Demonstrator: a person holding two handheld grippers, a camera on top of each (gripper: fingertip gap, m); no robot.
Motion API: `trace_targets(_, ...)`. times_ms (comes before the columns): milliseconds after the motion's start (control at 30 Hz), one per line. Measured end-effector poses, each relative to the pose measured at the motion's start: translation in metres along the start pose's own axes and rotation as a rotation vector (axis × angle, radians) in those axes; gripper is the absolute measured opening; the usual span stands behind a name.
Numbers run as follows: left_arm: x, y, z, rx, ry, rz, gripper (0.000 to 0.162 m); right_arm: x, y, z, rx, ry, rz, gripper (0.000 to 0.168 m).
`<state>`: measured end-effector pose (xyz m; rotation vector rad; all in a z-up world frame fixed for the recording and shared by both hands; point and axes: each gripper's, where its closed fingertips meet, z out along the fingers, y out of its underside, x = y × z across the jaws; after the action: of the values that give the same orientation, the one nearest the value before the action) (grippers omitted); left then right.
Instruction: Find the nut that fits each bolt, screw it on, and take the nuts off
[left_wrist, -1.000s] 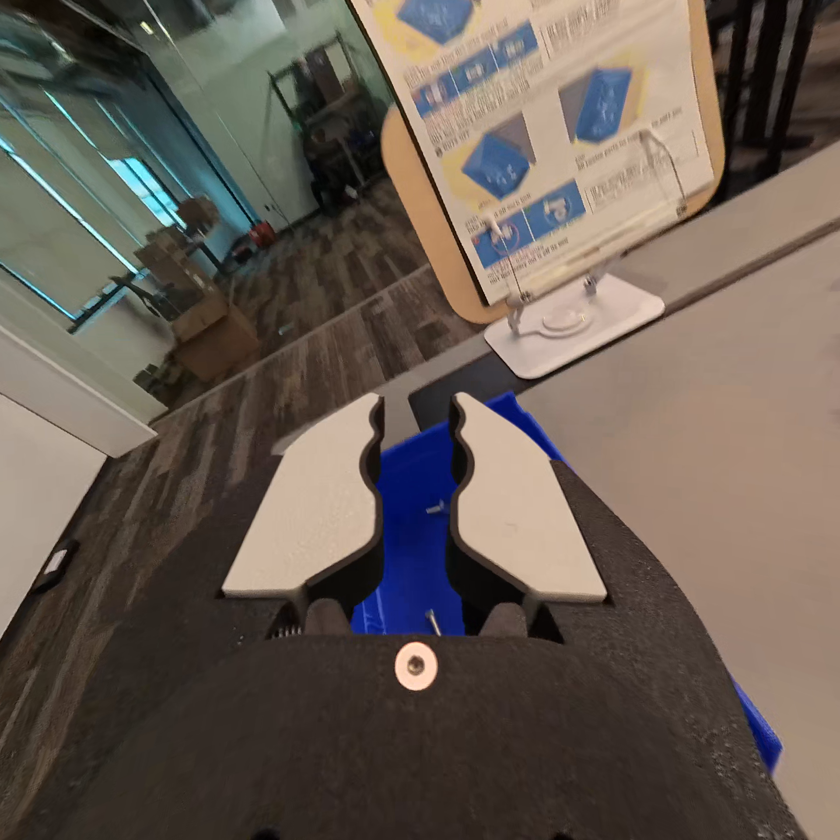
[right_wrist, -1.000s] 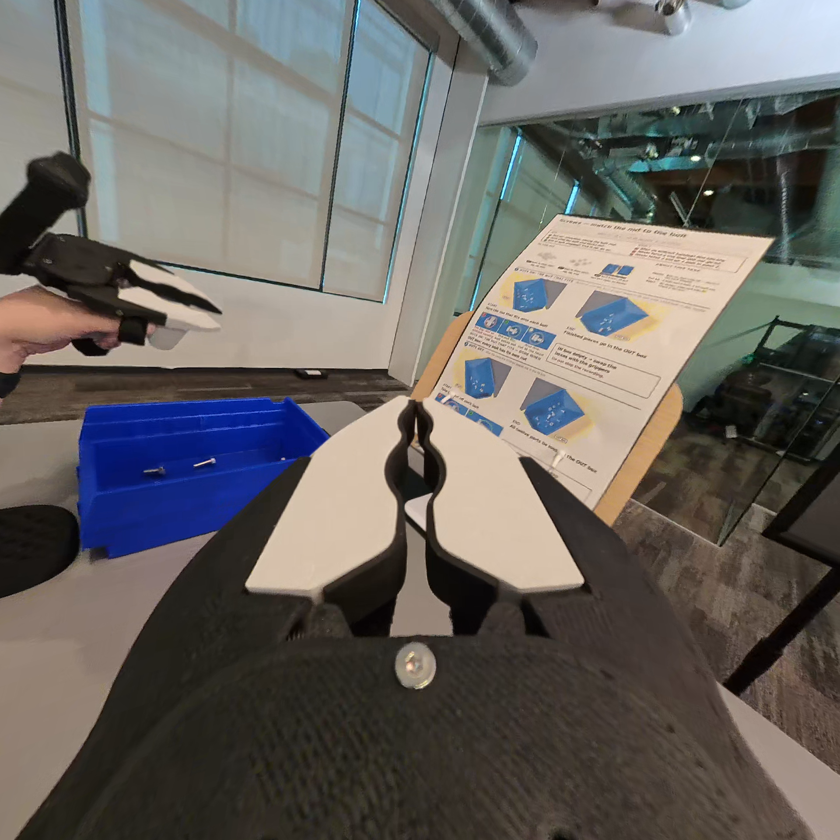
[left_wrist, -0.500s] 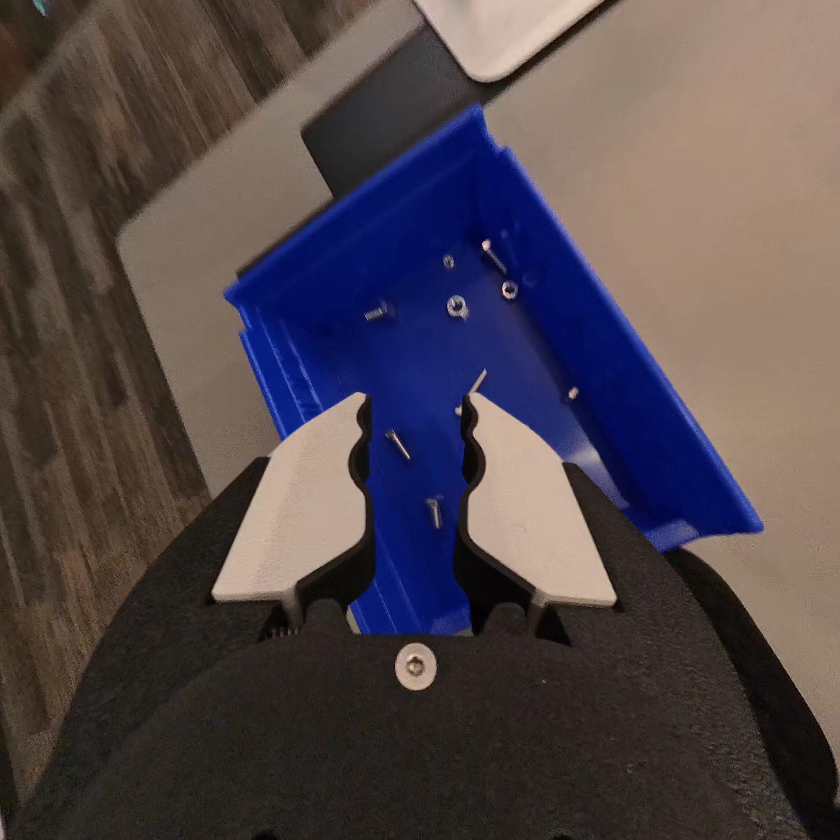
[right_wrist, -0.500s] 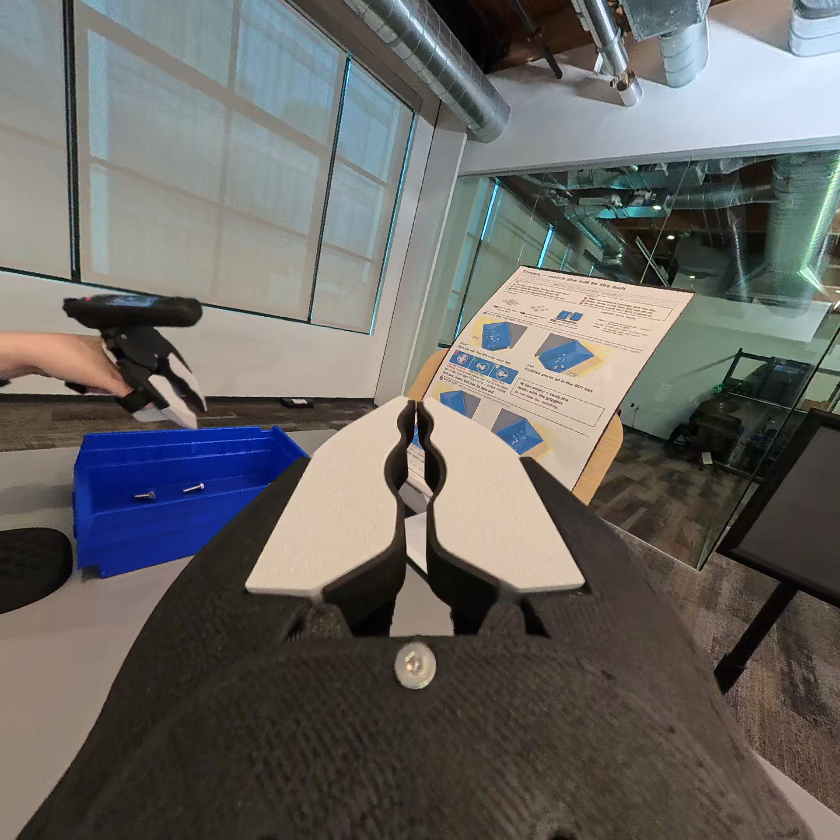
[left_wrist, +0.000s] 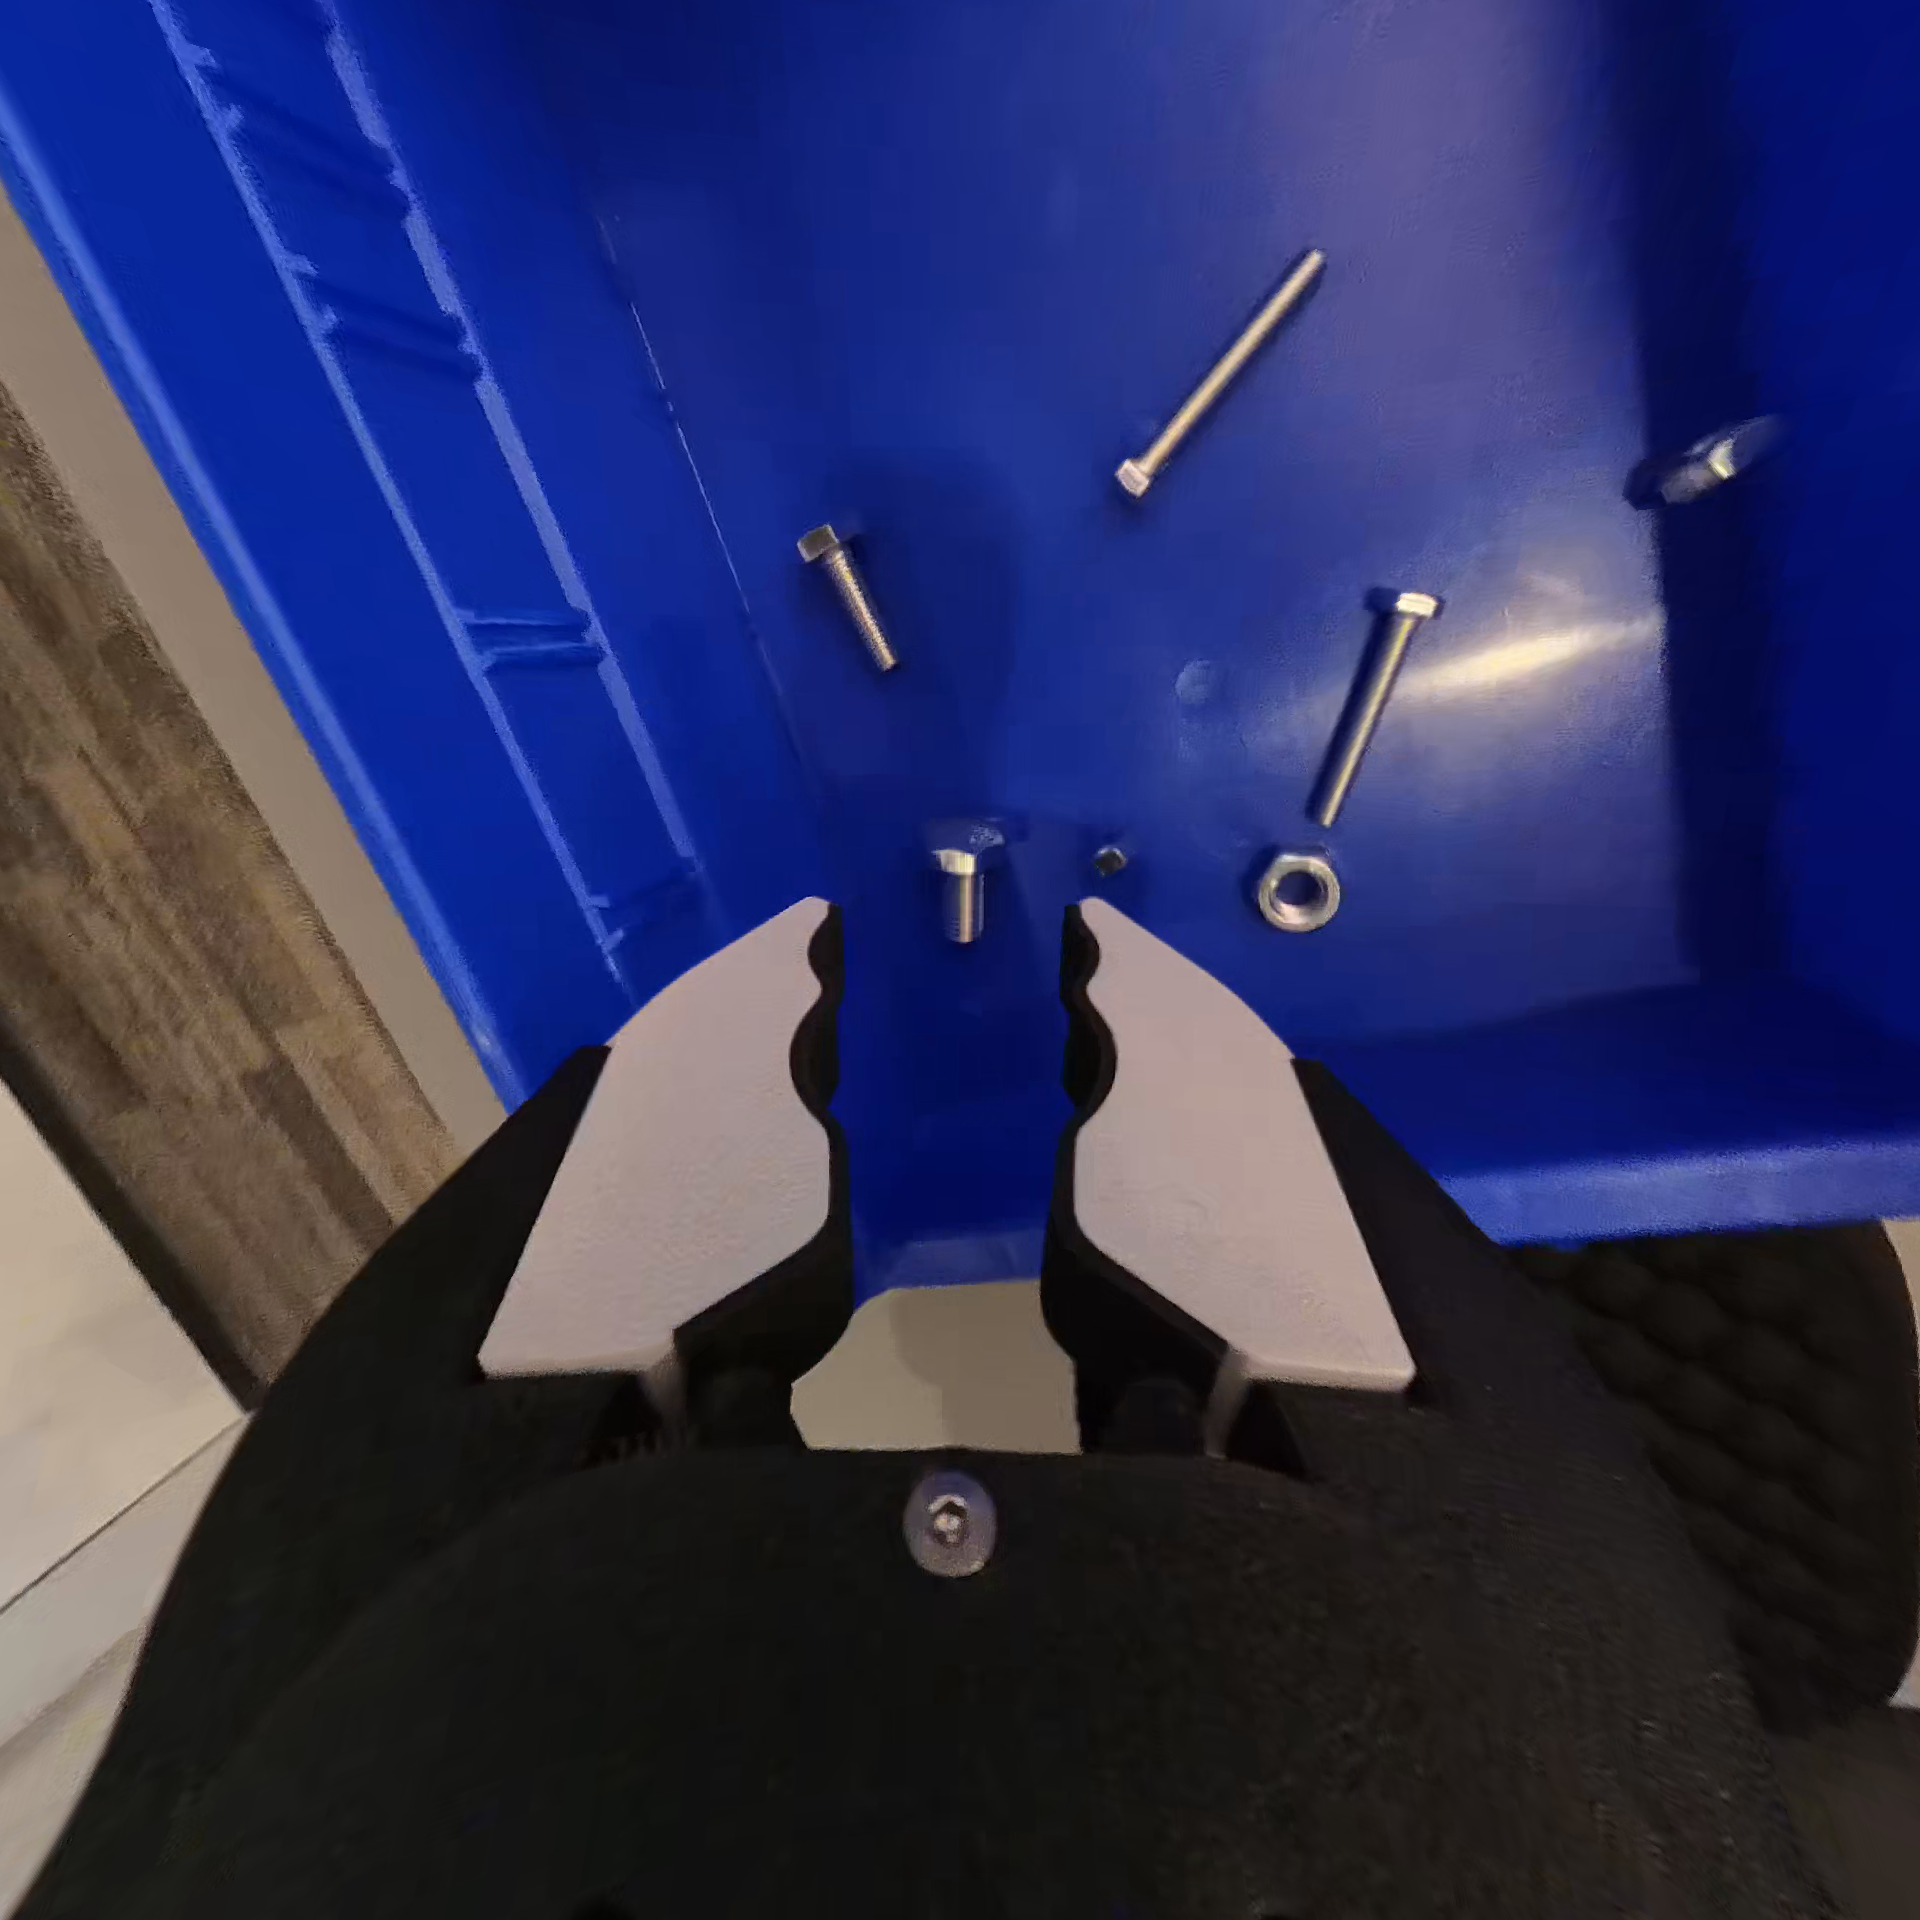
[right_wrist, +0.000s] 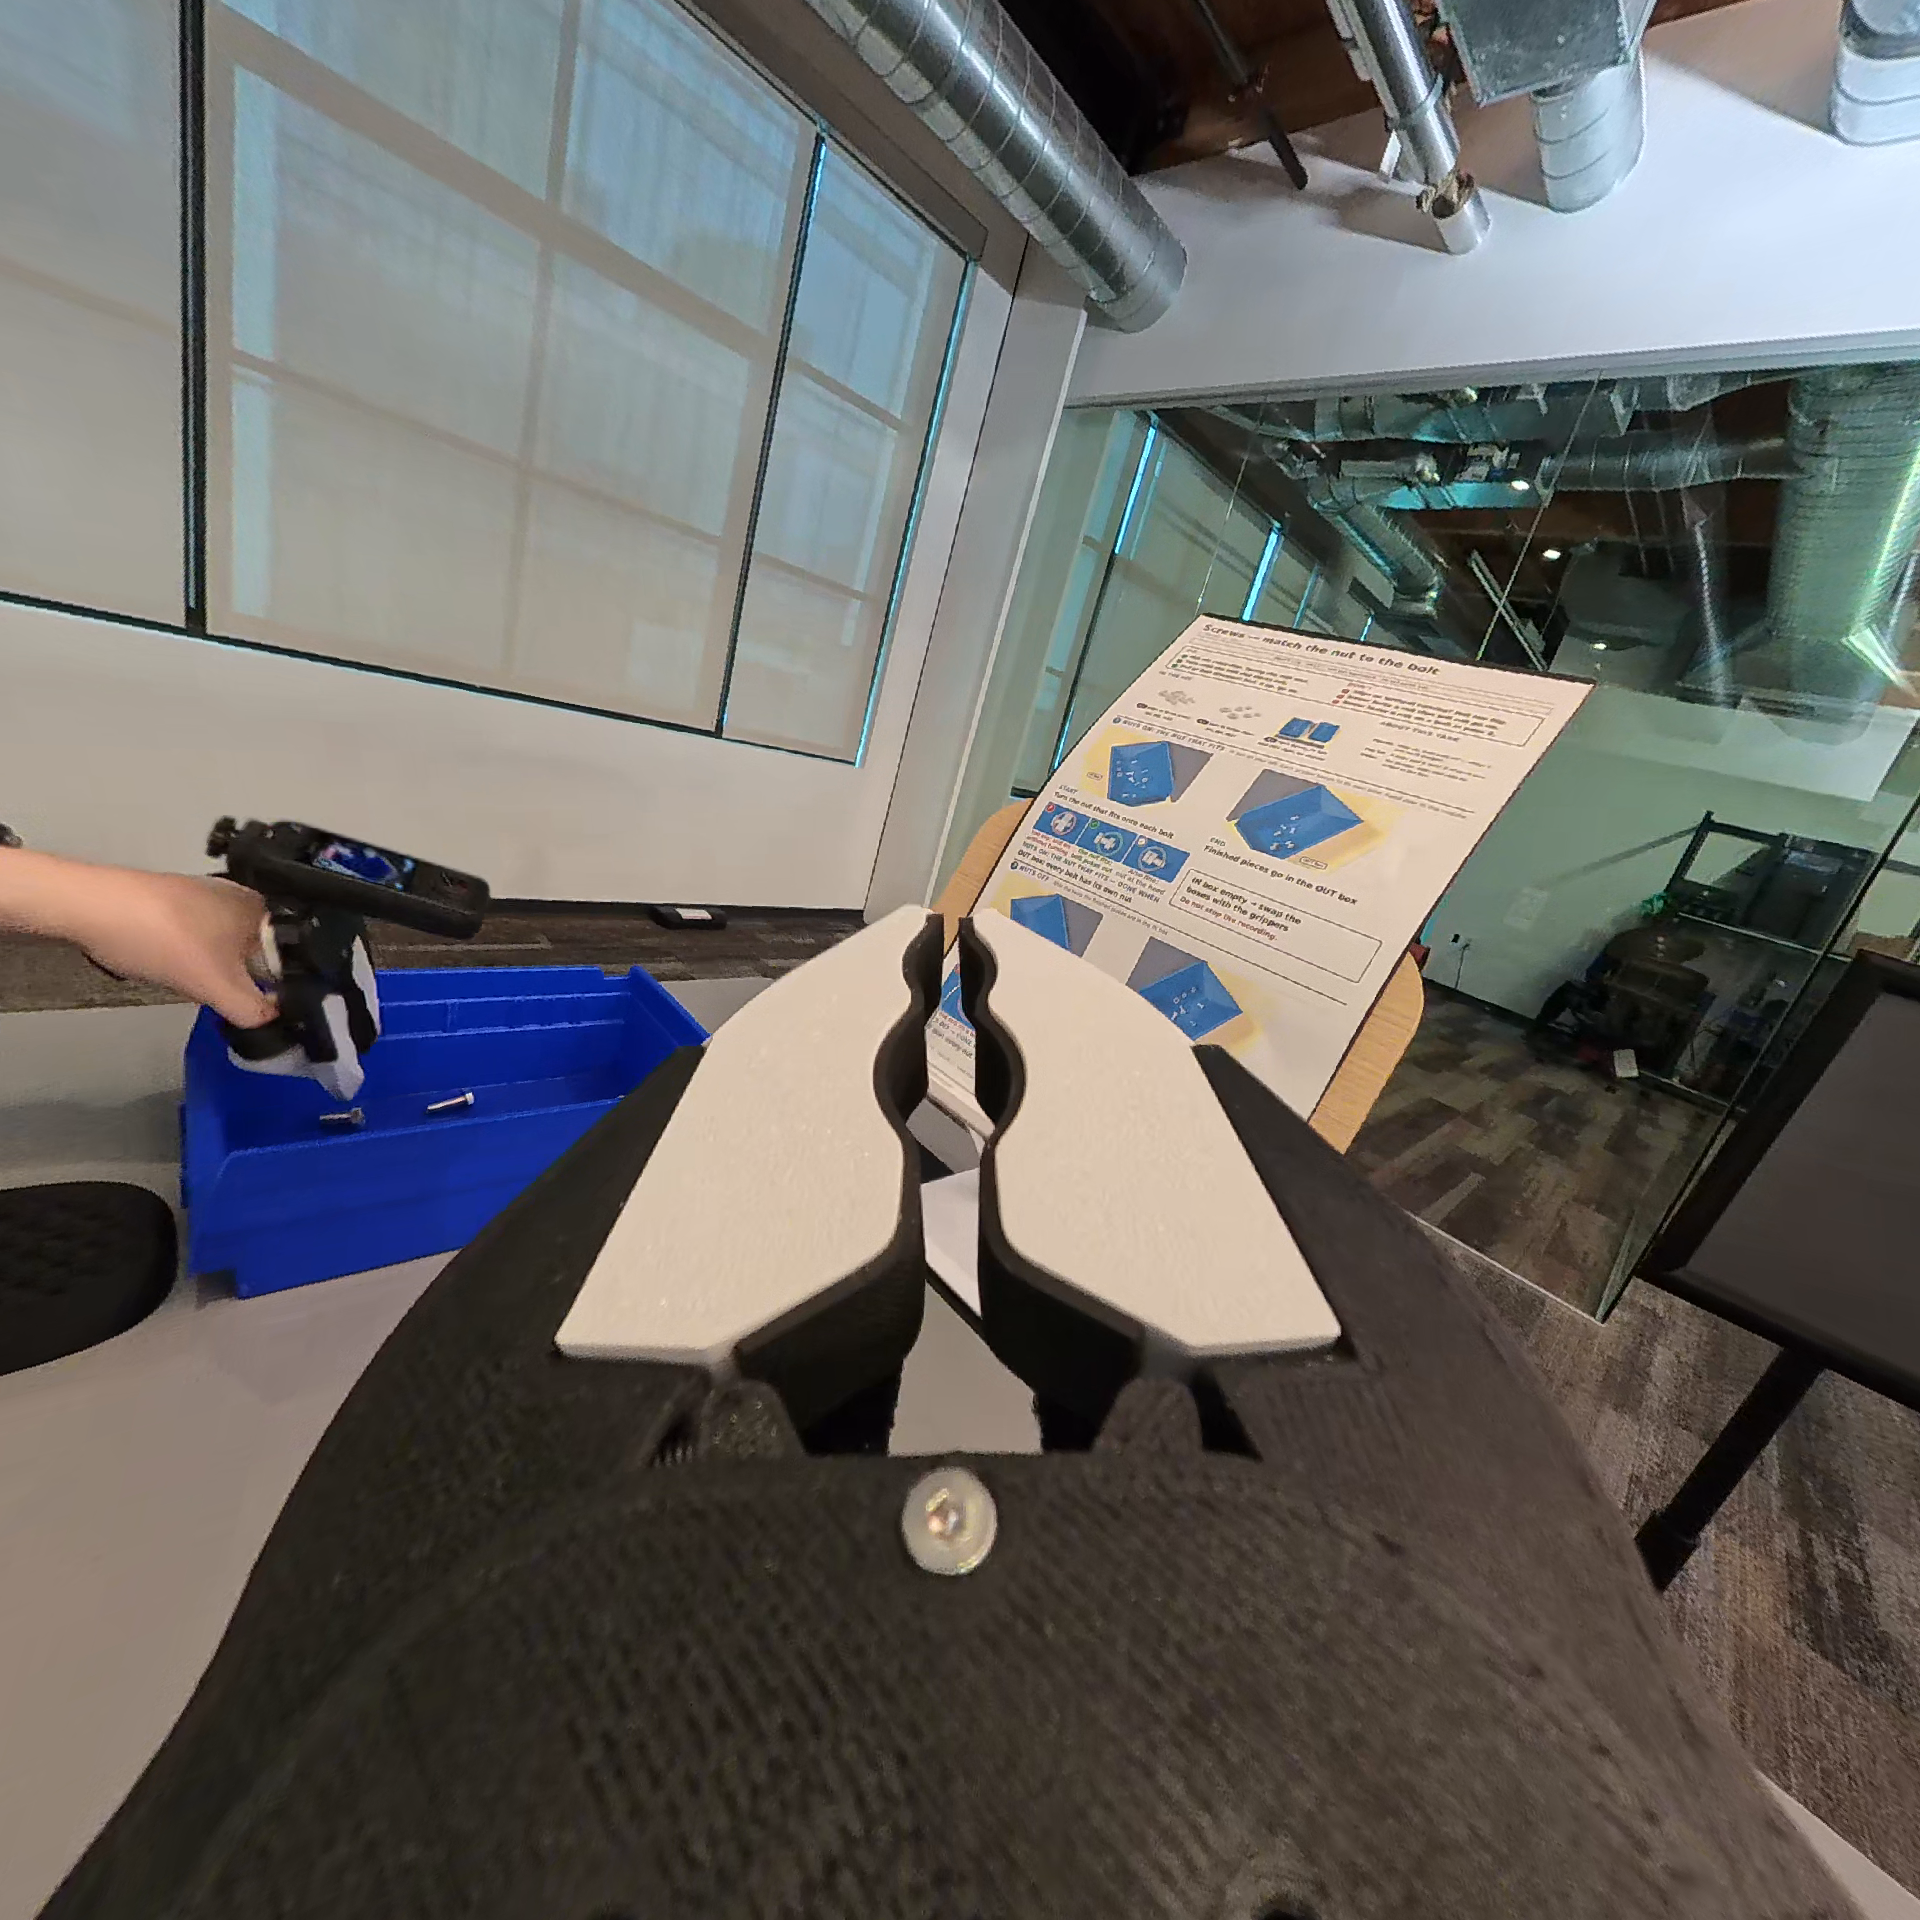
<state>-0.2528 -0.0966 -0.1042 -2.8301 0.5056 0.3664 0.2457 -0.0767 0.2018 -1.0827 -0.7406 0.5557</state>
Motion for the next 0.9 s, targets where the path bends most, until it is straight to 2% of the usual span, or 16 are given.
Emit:
trace_targets(200, 0.002, 0.004, 0.017, -0.057, 0.056, -0.039, 0.043, -0.001, -0.006, -0.004, 0.025, 0.001, -0.009, 0.004)
trace_targets(467, -0.007, 0.003, 0.031, -0.106, -0.024, 0.010, 0.046, -0.007, -0.004, 0.000, 0.015, -0.015, -0.025, 0.004)
trace_targets(633, -0.005, 0.005, 0.041, -0.140, -0.018, -0.008, 0.045, -0.009, -0.003, 0.002, 0.004, -0.014, -0.050, 0.004)
trace_targets(767, -0.004, 0.005, 0.042, -0.147, -0.023, -0.012, 0.039, -0.010, -0.004, 0.003, 0.005, -0.016, -0.057, 0.005)
trace_targets(900, -0.002, 0.012, 0.044, -0.174, -0.001, -0.009, 0.019, -0.013, -0.003, 0.004, 0.003, -0.022, -0.058, 0.005)
